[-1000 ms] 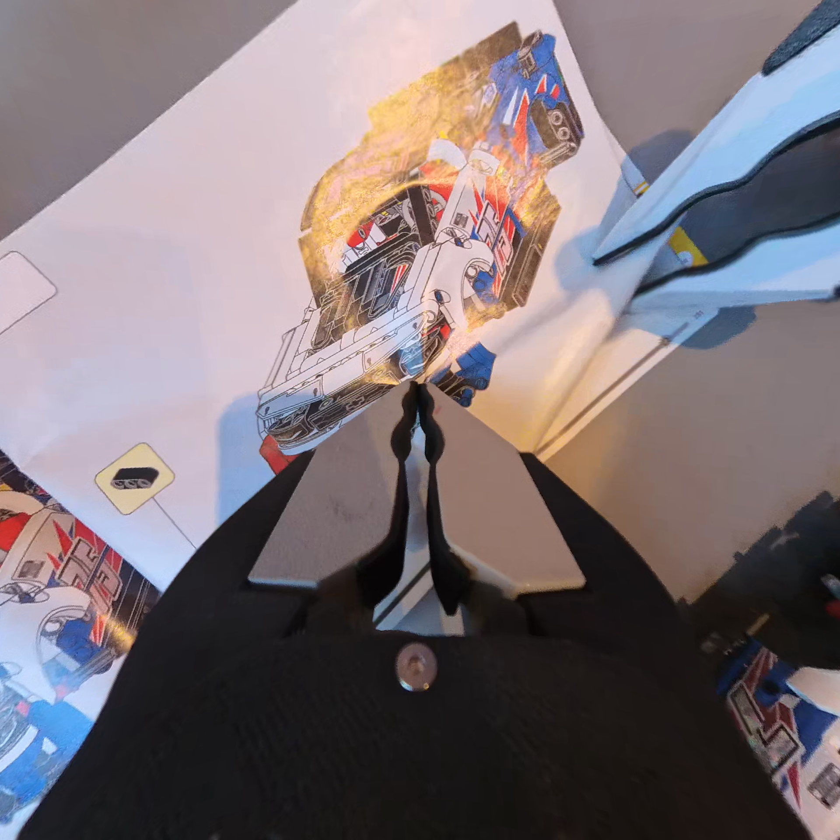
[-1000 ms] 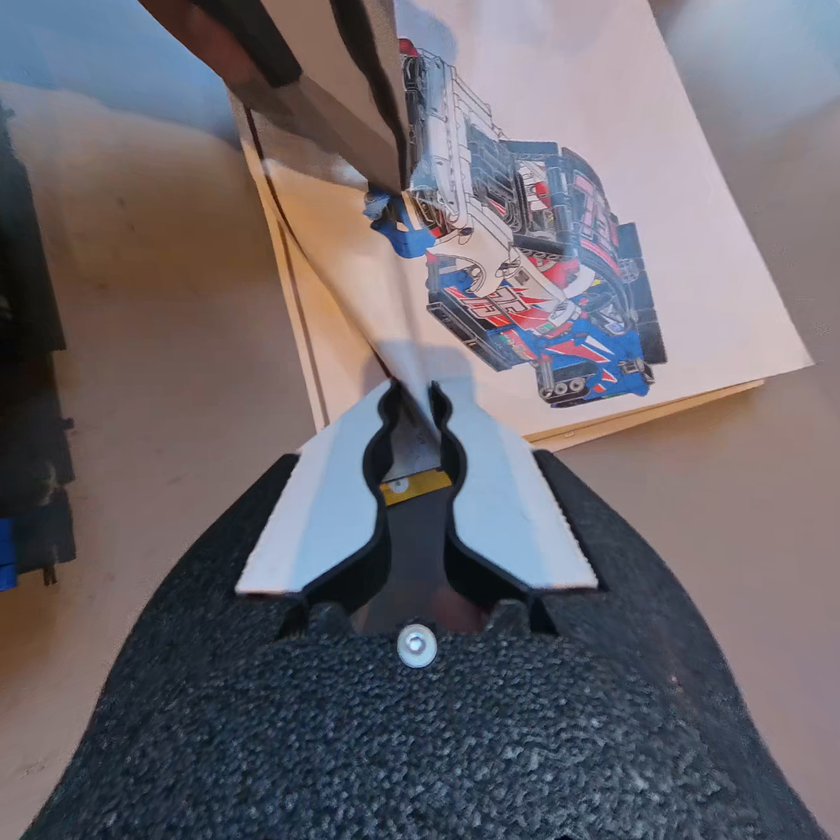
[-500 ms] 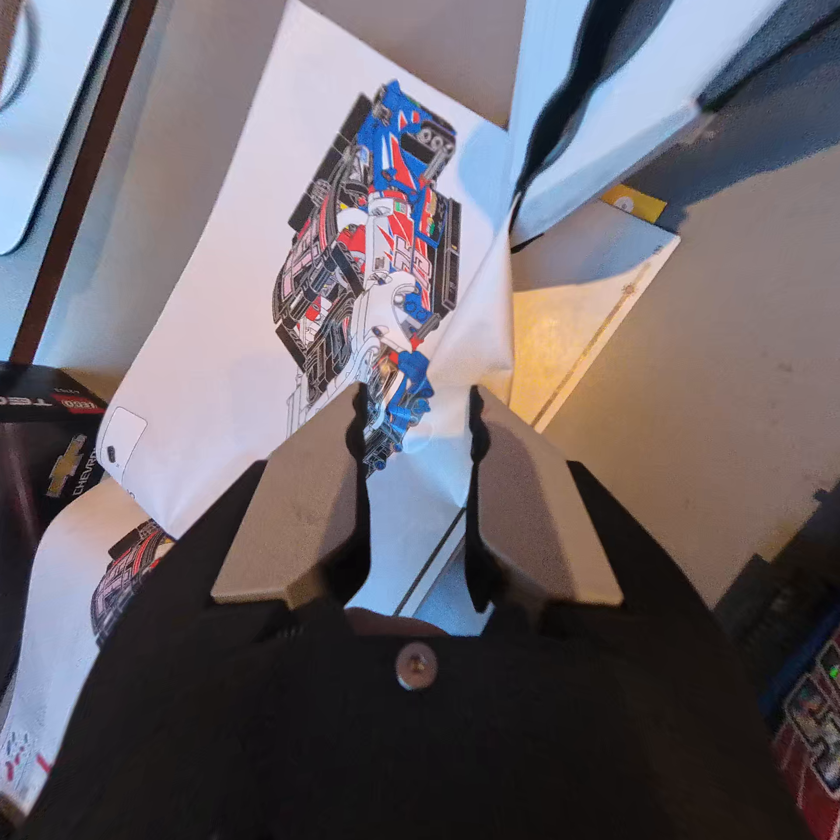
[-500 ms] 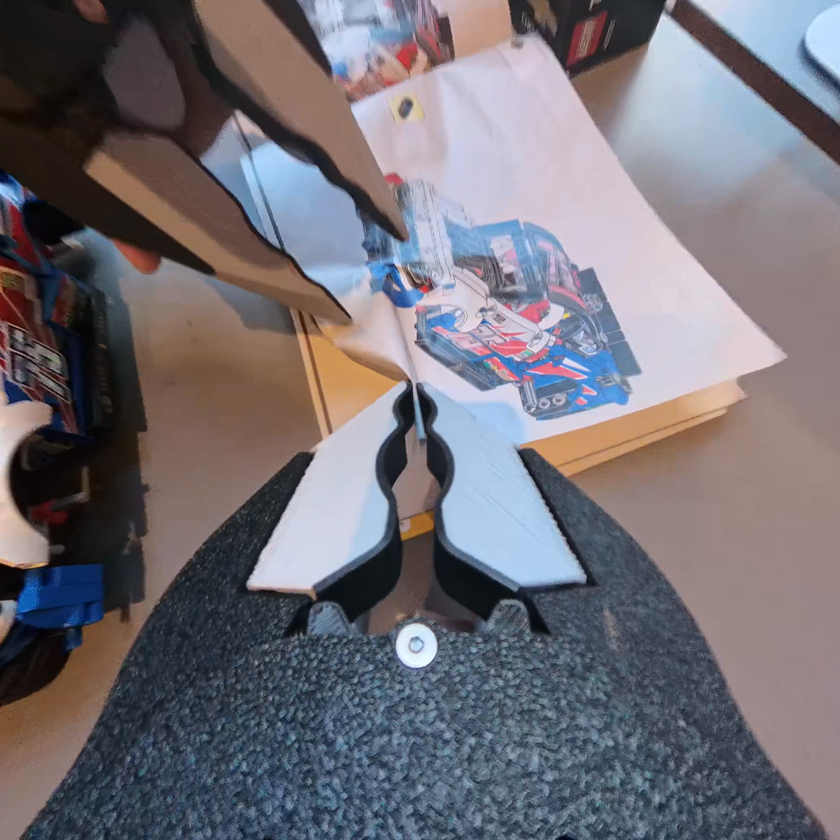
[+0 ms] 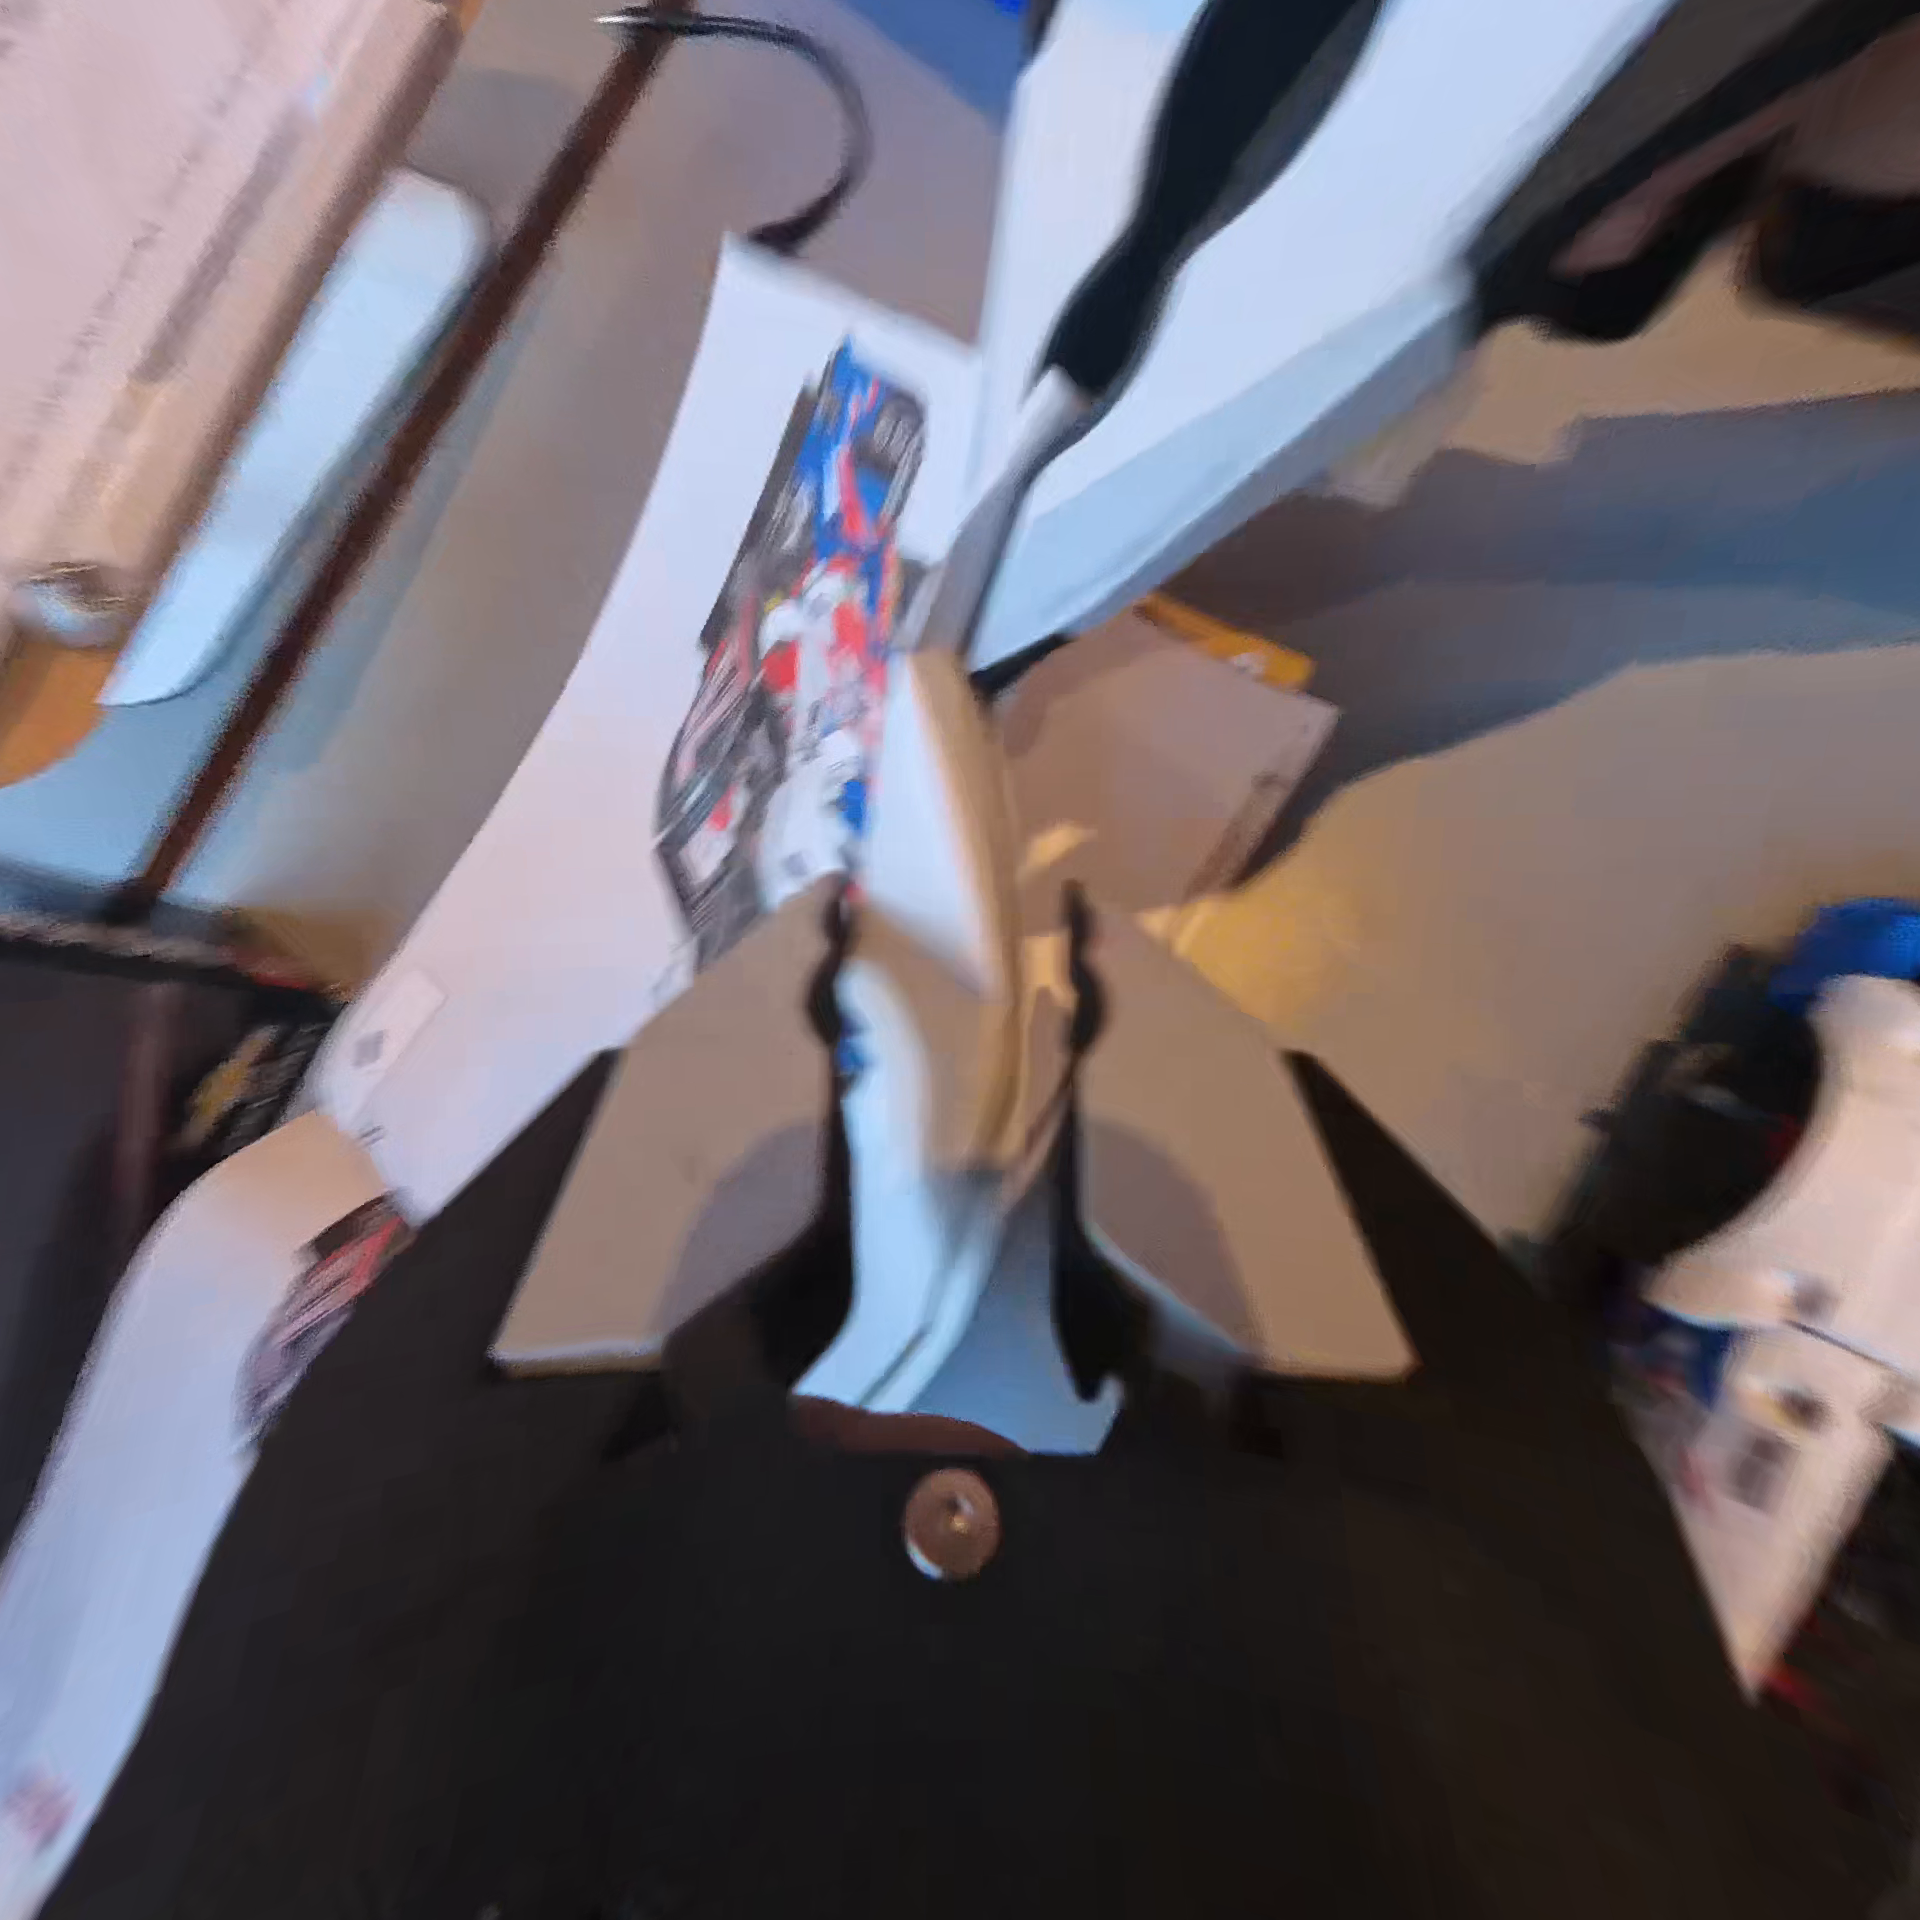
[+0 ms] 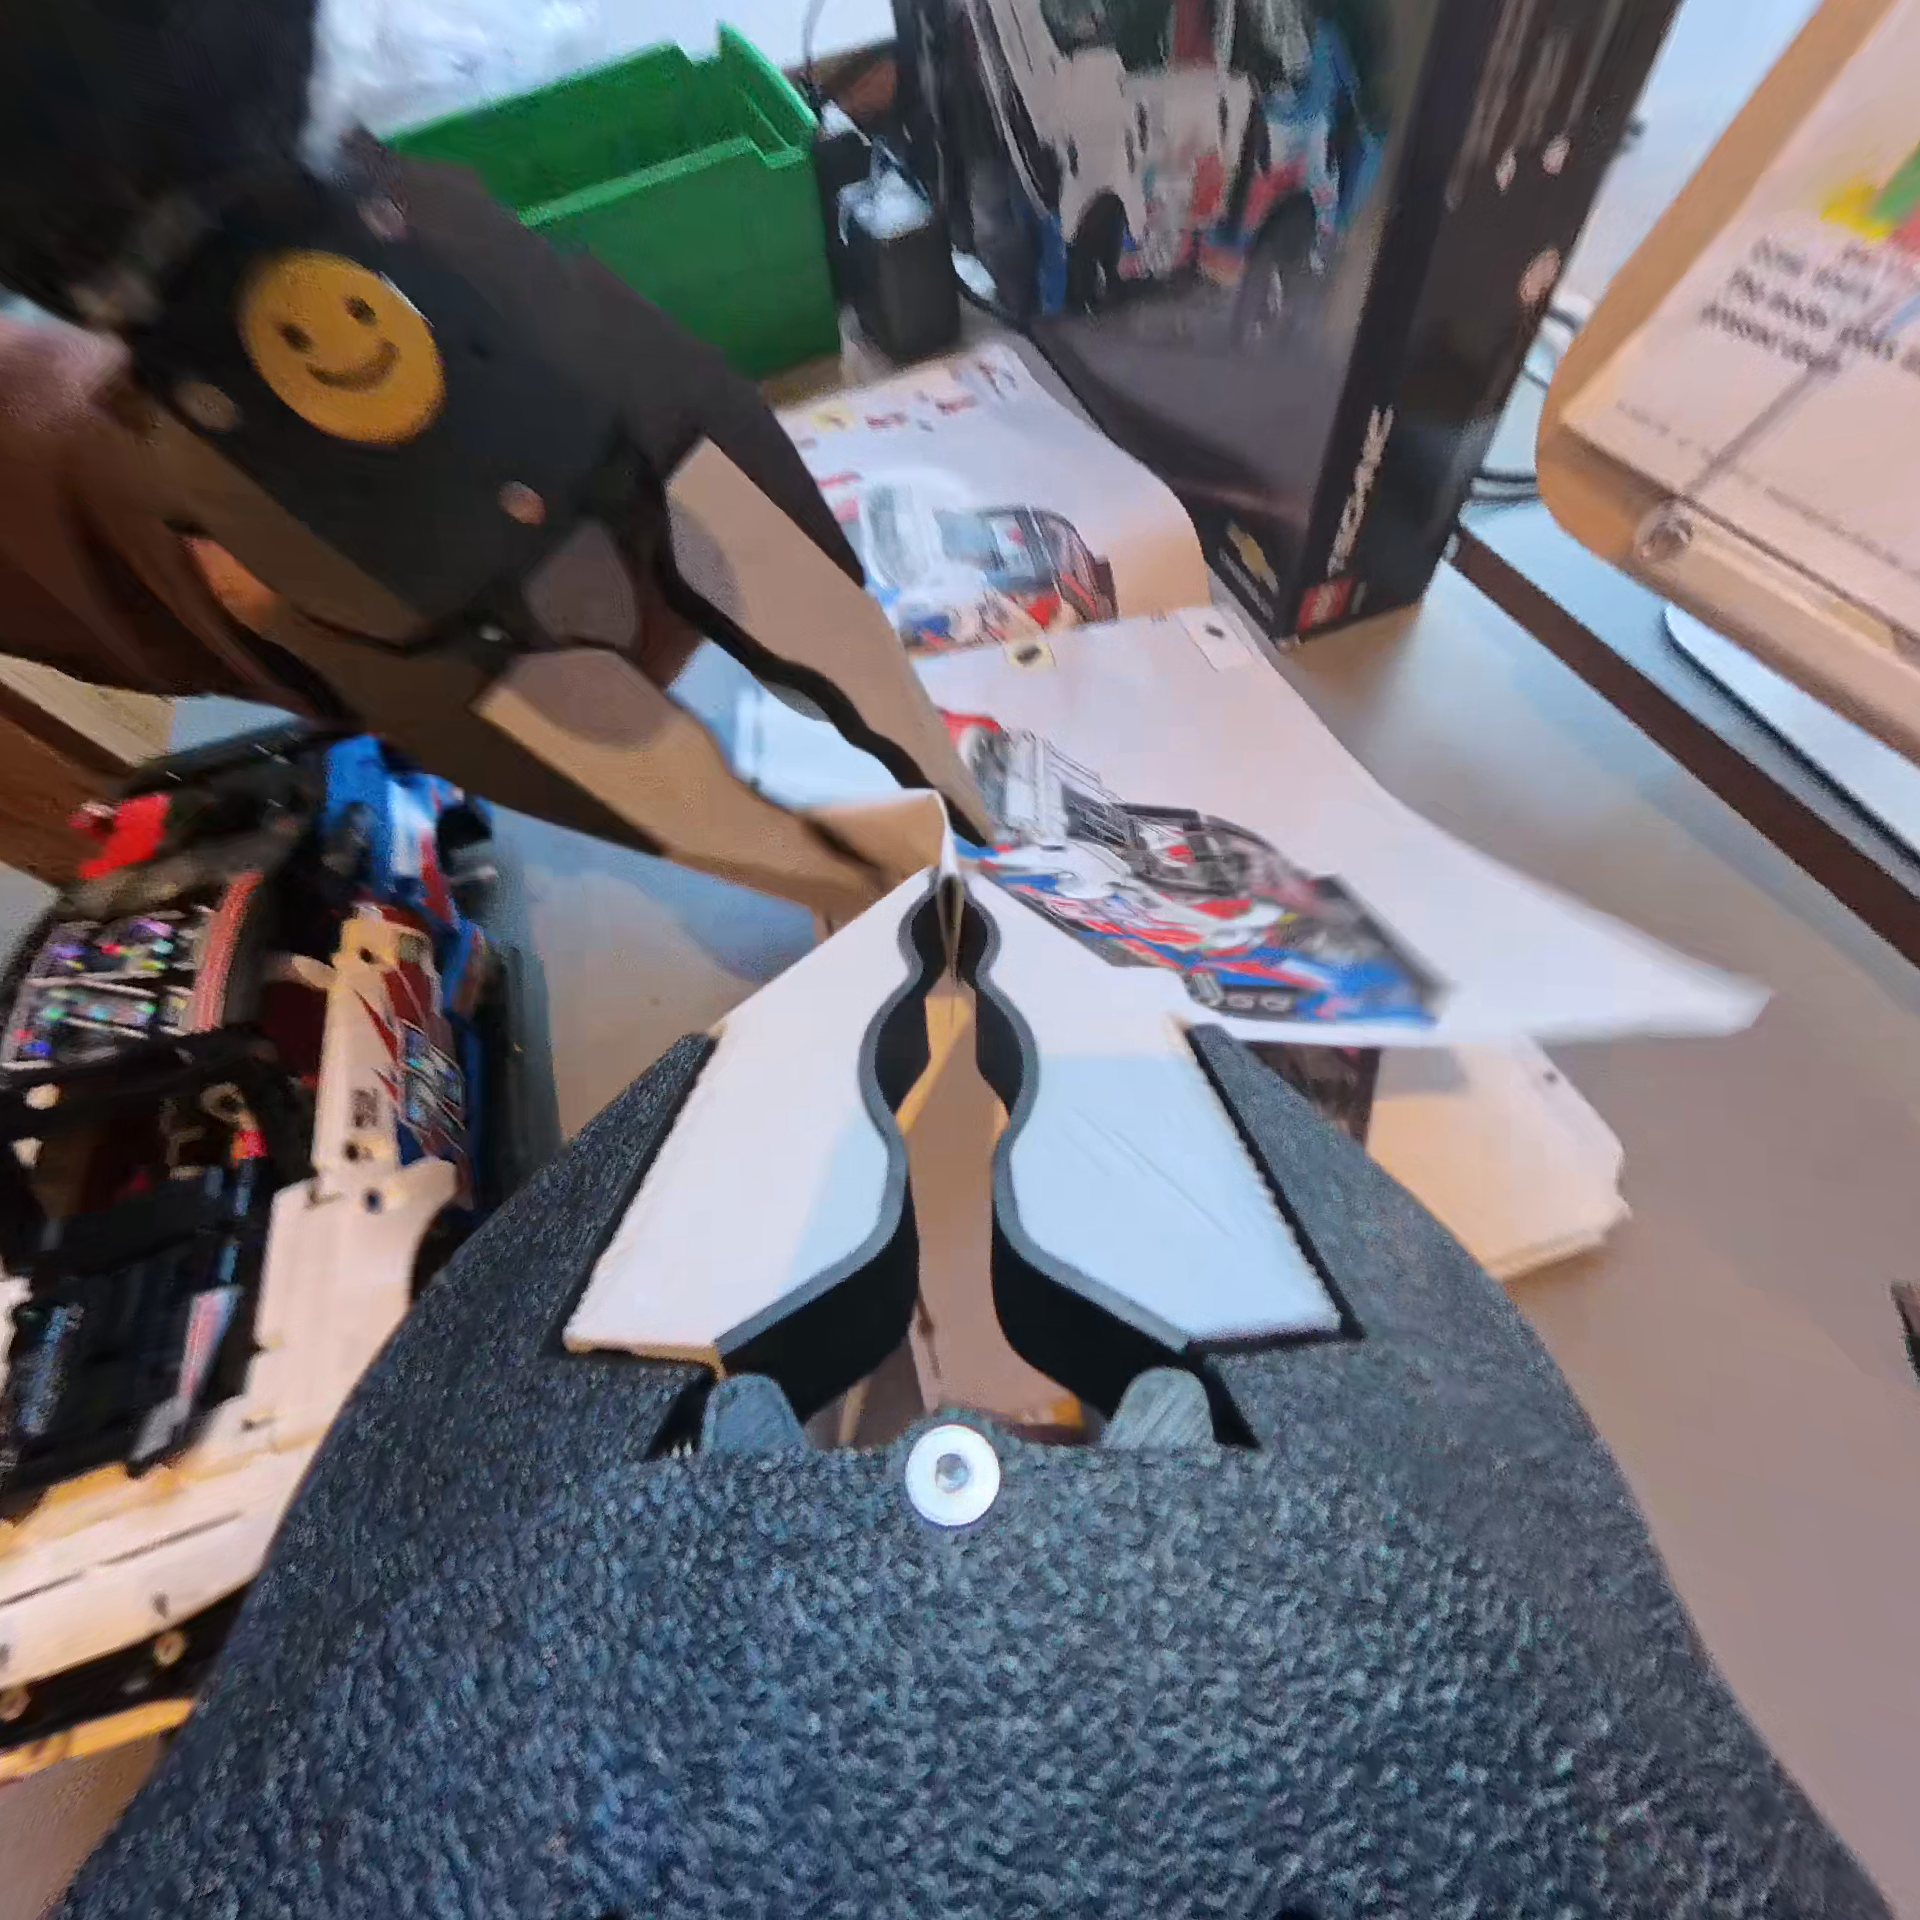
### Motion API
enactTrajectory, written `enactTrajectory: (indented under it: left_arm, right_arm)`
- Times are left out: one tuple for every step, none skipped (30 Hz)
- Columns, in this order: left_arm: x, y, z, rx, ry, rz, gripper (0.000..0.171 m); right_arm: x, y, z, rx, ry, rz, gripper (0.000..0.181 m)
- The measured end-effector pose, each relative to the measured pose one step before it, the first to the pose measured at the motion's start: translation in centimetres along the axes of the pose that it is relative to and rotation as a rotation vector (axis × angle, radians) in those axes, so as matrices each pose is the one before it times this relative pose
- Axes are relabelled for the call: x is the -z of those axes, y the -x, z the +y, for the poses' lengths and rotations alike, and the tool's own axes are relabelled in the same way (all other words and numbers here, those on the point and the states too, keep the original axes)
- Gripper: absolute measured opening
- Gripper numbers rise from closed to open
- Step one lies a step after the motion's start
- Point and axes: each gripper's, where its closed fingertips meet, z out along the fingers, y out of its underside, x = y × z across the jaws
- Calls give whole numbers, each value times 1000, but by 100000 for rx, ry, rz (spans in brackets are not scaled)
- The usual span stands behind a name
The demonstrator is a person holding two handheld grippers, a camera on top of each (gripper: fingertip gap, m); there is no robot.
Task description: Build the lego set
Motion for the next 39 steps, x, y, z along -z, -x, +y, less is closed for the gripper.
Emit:
enactTrajectory:
  left_arm:
    - [314, 1353, 277, -1097, 462, -8222, 16]
    - [447, 867, 96, 457, -1206, -3950, 2]
    - [584, 816, 3, 3426, -1932, -2581, 0]
    - [724, 1101, 73, 4689, -2005, -3365, 0]
    - [826, 1359, 217, 4440, -2017, -3901, 0]
    - [906, 1547, 398, 4283, -1952, -4045, 0]
    - [1013, 1911, 507, 4086, -2296, -5415, 0]
    - [1061, 2166, 523, 4089, -2887, -5788, 0]
    - [1008, 2254, 646, 4491, -2566, -5144, 0]
    - [869, 2225, 872, 5159, -1228, -4088, 0]
    - [697, 2156, 1093, 5453, 93, -3328, 0]
    - [539, 2075, 1170, 5132, 478, -3100, 2]
    - [405, 1975, 1249, 4436, 712, -3097, 3]
    - [314, 1899, 1353, 4034, 1081, -3620, 5]
    - [228, 1598, 1483, 3381, 1949, -2530, 9]
    - [163, 1233, 1587, 2778, 2800, -1051, 14]
    - [120, 1011, 1592, 2009, 2799, -318, 17]
    - [123, 1129, 1434, 1670, 1770, -1747, 18]
    - [152, 1150, 1198, 1765, 625, -2342, 19]
    - [179, 875, 1082, 2486, 1040, -1056, 27]
    - [249, 633, 979, 2933, 1720, -10, 36]
    - [389, 282, 572, 1502, -77, 1218, 38]
    - [569, 269, 149, -302, -2413, 29, 39]
    - [635, 293, -30, -1727, -2808, -1465, 42]
    - [575, 108, -24, -2946, -2034, -1069, 43]
    - [501, -78, -52, -3103, -1272, -324, 43]
    - [432, -320, -201, -2808, -1652, 839, 42]
    - [351, -483, -284, -2660, -1990, 1552, 43]
    - [223, -441, -219, -2627, -1255, 1231, 43]
    - [83, -556, -99, -2585, -394, 1910, 43]
    - [-17, -601, -30, -1787, 204, 2515, 43]
    - [-43, -448, -31, -1077, 161, 1871, 44]
    - [-70, -393, -87, -1196, -425, 1817, 46]
    - [-76, -506, -131, -1621, -864, 2963, 48]
    - [-86, -420, -153, -1169, -1105, 2957, 49]
    - [-93, -344, -90, -630, -593, 2811, 49]
    - [-103, -402, -29, -793, -210, 3612, 51]
    - [-57, -432, 56, -780, 136, 3924, 51]
    - [6, -271, 79, -713, 220, 2733, 51]
  right_arm:
    - [-78, 270, -817, 655, -1294, 481, 0]
    - [26, 103, -779, 776, -1478, 1998, 0]
    - [211, 155, -745, 272, -1898, 1581, 10]
    - [420, 149, -642, -374, -2384, 1208, 22]
    - [609, 3, -434, -740, -2685, 1495, 31]
    - [686, -209, -84, -1232, -2116, 2047, 32]
    - [649, -408, 366, -1748, -645, 2433, 32]
    - [474, -449, 791, -1834, 1086, 2040, 33]
    - [266, -325, 1122, -1576, 2333, 973, 35]
    - [62, -197, 1320, -1524, 3164, 117, 35]
    - [-111, -181, 1419, -1663, 3684, 4, 35]
    - [-243, -142, 1422, -1469, 3951, -44, 36]
    - [-311, -130, 1343, -882, 3863, 144, 36]
    - [-355, -247, 1199, -299, 3510, 1185, 37]
    - [-378, -390, 1013, 13, 3155, 2118, 37]
    - [-412, -319, 810, 292, 2779, 1825, 37]
    - [-456, -187, 632, 340, 2573, 1177, 37]
    - [-503, -95, 535, 316, 2850, 876, 38]
    - [-541, -5, 440, 814, 3085, 714, 39]
    - [-561, 71, 357, 1579, 3029, 640, 41]
    - [-561, 140, 254, 2199, 2931, 754, 43]
    - [-528, 198, 143, 2705, 2659, 899, 45]
    - [-500, 269, 3, 3158, 2356, 900, 47]
    - [-500, 337, -61, 3378, 2325, 608, 49]
    - [-511, 330, -64, 3176, 2640, 357, 50]
    - [-548, 200, 20, 2603, 3163, 510, 52]
    - [-531, 69, 222, 1975, 3851, 392, 52]
    - [-315, 262, 157, 989, 2631, -1836, 49]
    - [29, 380, -56, -75, 520, -3509, 24]
    - [56, 28, 248, -111, 1824, -1656, 14]
    - [113, -123, 235, -886, 989, -896, 7]
    - [89, -66, 203, -1348, 66, -1503, 2]
    - [81, -130, 139, -2404, -815, -1444, 1]
    - [94, -142, 158, -3048, -711, -1672, 1]
    - [159, -192, 224, -2919, -163, -1386, 0]
    - [207, -329, 276, -2266, 146, -473, 0]
    - [268, -507, 297, -1799, 176, 823, 0]
    - [302, -623, 334, -1250, 232, 1888, 0]
    - [316, -692, 343, -789, 189, 2578, 0]
